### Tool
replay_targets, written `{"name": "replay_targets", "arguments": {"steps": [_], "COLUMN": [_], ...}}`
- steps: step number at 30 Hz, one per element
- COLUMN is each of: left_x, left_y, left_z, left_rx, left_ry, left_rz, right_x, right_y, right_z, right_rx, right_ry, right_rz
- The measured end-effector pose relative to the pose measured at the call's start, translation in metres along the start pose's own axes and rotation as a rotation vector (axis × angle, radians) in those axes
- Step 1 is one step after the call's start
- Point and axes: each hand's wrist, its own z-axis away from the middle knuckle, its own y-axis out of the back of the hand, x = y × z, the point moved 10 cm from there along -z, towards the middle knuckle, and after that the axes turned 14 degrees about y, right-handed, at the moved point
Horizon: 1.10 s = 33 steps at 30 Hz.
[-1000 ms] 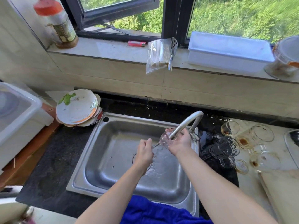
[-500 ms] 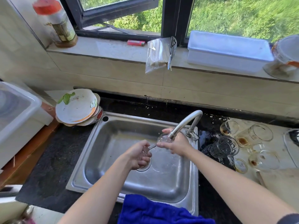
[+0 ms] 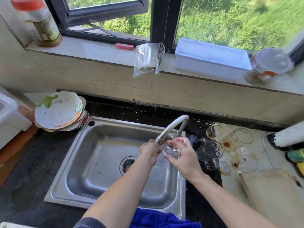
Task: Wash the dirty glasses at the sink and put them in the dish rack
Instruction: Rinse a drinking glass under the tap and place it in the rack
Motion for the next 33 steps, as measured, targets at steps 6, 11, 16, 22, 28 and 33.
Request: {"name": "replay_targets", "arguments": {"steps": [6, 11, 16, 22, 28, 33], "left_x": [-0.007, 0.003, -0.009, -0.006, 0.016, 0.035], "left_y": [-0.001, -0.008, -0.016, -0.031, -0.032, -0.039], "left_z": [0.003, 0.019, 0.025, 0.049, 0.053, 0.062], "left_rx": [0.016, 0.103, -0.110, -0.433, -0.262, -0.179], "left_ry": [0.009, -0.123, 0.066, 0.162, -0.035, -0.252], "left_rz": [-0.089, -0.362, -0.347, 0.008, -0.422, -0.676], "right_x": [-0.012, -0.019, 0.025, 0.072, 0.069, 0.048], "right_y": [0.008, 0.012, 0.032, -0.032, -0.063, -0.051], "right_z": [0.007, 0.004, 0.012, 0.068, 0.056, 0.015], "right_rx": [0.014, 0.047, 0.212, 0.227, -0.274, -0.380], "right_ry": [0.067, 0.080, -0.383, -1.024, -0.736, -0.417], "right_rz": [0.042, 0.105, -0.350, -0.989, -0.717, -0.125]}}
